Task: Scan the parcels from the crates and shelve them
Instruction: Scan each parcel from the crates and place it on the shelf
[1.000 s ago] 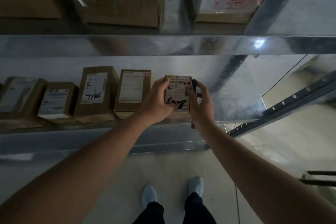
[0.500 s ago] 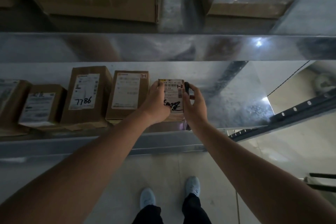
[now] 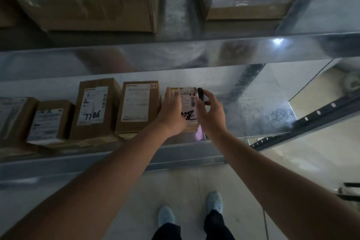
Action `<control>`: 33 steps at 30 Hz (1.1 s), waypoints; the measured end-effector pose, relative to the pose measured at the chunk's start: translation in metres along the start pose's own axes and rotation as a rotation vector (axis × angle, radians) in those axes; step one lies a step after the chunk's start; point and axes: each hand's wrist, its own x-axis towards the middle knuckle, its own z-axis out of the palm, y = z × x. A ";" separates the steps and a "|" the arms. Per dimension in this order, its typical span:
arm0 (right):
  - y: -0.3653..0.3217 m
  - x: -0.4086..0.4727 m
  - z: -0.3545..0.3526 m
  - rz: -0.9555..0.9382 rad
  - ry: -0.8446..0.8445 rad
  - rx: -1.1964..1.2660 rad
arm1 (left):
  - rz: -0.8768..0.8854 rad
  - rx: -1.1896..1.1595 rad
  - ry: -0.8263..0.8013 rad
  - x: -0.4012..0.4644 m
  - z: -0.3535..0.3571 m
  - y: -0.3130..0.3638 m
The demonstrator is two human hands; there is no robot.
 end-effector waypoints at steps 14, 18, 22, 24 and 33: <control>-0.020 -0.009 -0.112 -0.025 0.117 -0.271 | 0.336 0.371 0.101 -0.026 0.002 0.074; -0.001 0.005 -0.142 0.015 0.136 -0.367 | 0.342 0.439 0.133 -0.024 0.015 0.106; 0.019 0.019 -0.173 0.000 0.117 -0.495 | 0.289 0.479 0.156 -0.022 0.039 0.132; 0.027 0.024 -0.184 -0.010 0.095 -0.561 | 0.260 0.478 0.163 -0.019 0.052 0.143; 0.059 0.048 -0.199 -0.046 0.072 -0.740 | 0.165 0.495 0.159 -0.008 0.094 0.165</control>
